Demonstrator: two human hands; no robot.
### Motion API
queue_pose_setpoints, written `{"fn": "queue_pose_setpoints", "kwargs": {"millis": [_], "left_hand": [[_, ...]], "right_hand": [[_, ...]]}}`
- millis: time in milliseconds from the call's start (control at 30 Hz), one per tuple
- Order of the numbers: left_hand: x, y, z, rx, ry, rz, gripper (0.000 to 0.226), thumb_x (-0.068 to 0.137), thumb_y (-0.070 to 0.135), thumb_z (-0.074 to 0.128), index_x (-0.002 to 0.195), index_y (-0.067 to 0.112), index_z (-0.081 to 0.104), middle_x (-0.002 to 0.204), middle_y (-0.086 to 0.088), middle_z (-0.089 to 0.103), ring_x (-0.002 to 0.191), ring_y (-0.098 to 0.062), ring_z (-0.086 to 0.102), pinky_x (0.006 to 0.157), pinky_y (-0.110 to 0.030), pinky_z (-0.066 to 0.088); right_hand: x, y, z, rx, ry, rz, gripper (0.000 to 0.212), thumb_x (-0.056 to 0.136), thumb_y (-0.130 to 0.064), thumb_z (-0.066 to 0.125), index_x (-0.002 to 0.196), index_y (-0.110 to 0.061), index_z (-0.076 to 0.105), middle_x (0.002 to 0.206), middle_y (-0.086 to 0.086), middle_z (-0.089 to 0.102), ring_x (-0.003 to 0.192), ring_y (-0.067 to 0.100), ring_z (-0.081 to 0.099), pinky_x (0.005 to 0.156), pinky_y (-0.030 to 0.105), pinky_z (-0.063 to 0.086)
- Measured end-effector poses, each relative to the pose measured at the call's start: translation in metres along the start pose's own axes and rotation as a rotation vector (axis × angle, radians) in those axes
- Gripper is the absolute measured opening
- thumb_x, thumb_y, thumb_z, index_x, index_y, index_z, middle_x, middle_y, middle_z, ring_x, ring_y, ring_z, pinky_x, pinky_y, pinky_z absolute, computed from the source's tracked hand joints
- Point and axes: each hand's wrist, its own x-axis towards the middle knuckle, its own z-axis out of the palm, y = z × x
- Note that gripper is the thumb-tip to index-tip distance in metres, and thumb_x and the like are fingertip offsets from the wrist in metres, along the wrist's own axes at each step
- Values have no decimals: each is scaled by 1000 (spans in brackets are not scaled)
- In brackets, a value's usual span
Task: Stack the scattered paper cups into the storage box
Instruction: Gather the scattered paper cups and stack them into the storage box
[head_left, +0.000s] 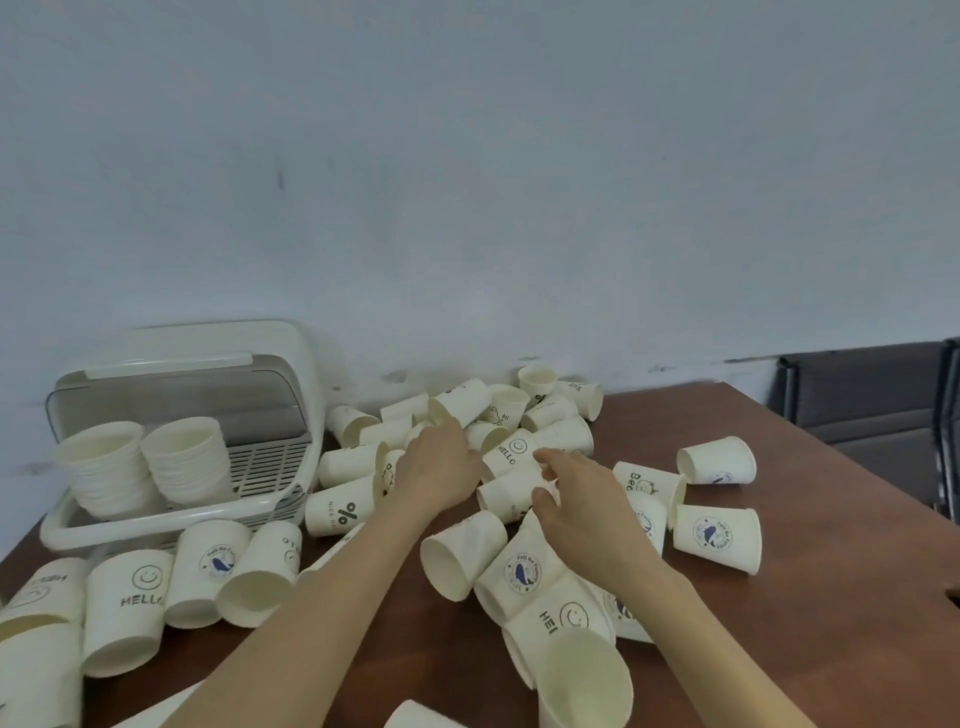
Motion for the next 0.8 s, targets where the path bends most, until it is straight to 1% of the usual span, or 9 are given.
{"fn": "queue_pose_setpoints", "kwargs": {"millis": [133,233,300,400,467,533,633,700,800], "left_hand": [[47,-3,21,-91,-52,-94,20,87,18,46,103,8,53,97,-9,58,86,-25,50,72,-33,43],[71,-4,31,-177,-66,-179,15,92,16,46,100,6,52,75,-4,57,62,-17,48,53,-25,38],[85,-6,38,-364,-82,-278,20,94,16,44,101,0,55,65,-4,56,50,-16,51,48,-23,41],[105,-10,49,-672,-101,-399,30,91,7,42,114,-8,55,65,-14,64,47,-25,57,44,-27,49],[113,-11,56,-785,-73,-436,34,89,3,42,121,-6,50,65,-15,64,46,-26,58,35,-22,41],[118,-9,60,-836,-38,-453,32,90,2,42,120,-5,50,67,-14,64,44,-23,58,33,-19,36],[125,-9,66,-823,12,-455,29,88,1,43,116,-4,51,71,-14,66,32,-15,53,32,-17,32],[129,-11,70,-785,55,-446,28,86,1,46,113,0,53,80,-15,70,42,-19,58,36,-21,38],[133,-18,71,-696,110,-415,22,82,6,48,98,2,62,86,-13,71,81,-32,68,67,-38,58]], "right_hand": [[20,12,9,-16,-31,-2,43,96,-22,45,138,-21,43,115,-1,57,109,16,49,87,27,39],[39,19,16,-62,-72,1,33,95,-21,44,128,-17,48,110,1,56,105,19,50,84,30,40],[53,23,22,-88,-95,6,32,94,-19,43,125,-14,50,111,3,57,105,21,51,86,33,42],[75,31,29,-119,-118,1,32,93,-16,43,124,-12,51,112,6,57,106,24,51,87,37,44],[92,37,33,-152,-134,-2,25,92,-16,44,115,-12,52,107,7,56,101,26,52,80,37,43],[108,42,35,-210,-143,1,11,90,-16,44,99,-11,50,96,7,54,89,27,49,69,35,37],[129,48,39,-217,-145,16,13,87,-13,46,97,-7,52,91,8,52,86,30,50,69,37,41],[142,51,45,-211,-130,25,19,87,-12,46,102,-5,54,95,11,56,93,33,54,72,40,46],[158,51,52,-263,-120,39,27,87,-10,45,110,-5,57,102,15,62,97,34,56,73,38,45]]}}
